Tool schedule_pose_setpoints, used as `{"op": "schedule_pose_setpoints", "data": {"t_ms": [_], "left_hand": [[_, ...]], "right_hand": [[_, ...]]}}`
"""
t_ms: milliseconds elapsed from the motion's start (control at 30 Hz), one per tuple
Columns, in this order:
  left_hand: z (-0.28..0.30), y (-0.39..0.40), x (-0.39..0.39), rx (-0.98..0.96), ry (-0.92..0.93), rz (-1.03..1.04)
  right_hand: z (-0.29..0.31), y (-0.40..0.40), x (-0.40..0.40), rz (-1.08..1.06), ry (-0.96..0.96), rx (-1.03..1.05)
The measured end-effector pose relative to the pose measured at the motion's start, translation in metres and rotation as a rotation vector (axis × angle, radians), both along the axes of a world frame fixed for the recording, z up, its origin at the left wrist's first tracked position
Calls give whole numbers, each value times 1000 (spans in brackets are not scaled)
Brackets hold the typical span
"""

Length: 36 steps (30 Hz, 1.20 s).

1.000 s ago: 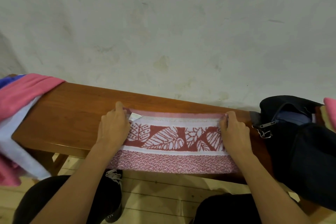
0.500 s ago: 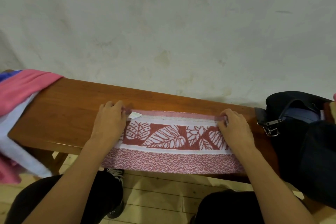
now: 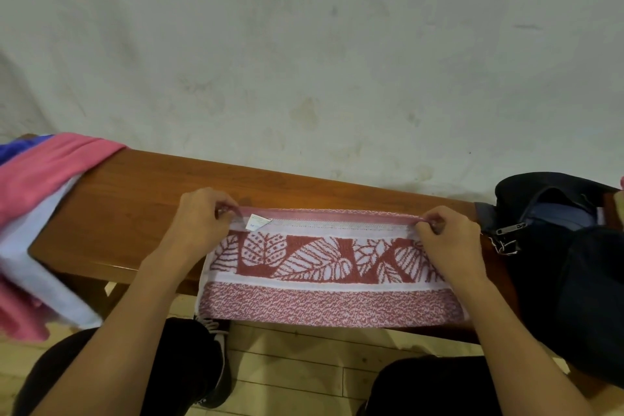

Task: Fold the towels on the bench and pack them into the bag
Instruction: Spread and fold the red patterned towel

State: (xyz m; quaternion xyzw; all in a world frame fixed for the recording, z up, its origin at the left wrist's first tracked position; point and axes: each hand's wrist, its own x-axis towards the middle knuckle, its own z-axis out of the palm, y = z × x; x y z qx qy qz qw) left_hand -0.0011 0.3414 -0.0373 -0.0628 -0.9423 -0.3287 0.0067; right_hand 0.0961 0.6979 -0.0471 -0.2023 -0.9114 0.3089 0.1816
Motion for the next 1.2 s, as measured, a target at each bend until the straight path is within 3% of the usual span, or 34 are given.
{"op": "schedule_pose_setpoints", "data": {"t_ms": [200, 433, 600, 733, 1200], "left_hand": [[3, -7, 2, 137, -50, -1], [-8, -8, 3, 96, -88, -67], [-15, 1, 2, 113, -2, 2], [-23, 5, 0, 18, 87, 15], [-22, 19, 2, 7, 110, 108]], "right_hand": [[1, 0, 1, -36, -24, -62], [-1, -2, 0, -25, -89, 54], [1, -6, 1, -14, -129, 65], [0, -5, 0, -8, -169, 130], [3, -28, 0, -26, -177, 384]]}}
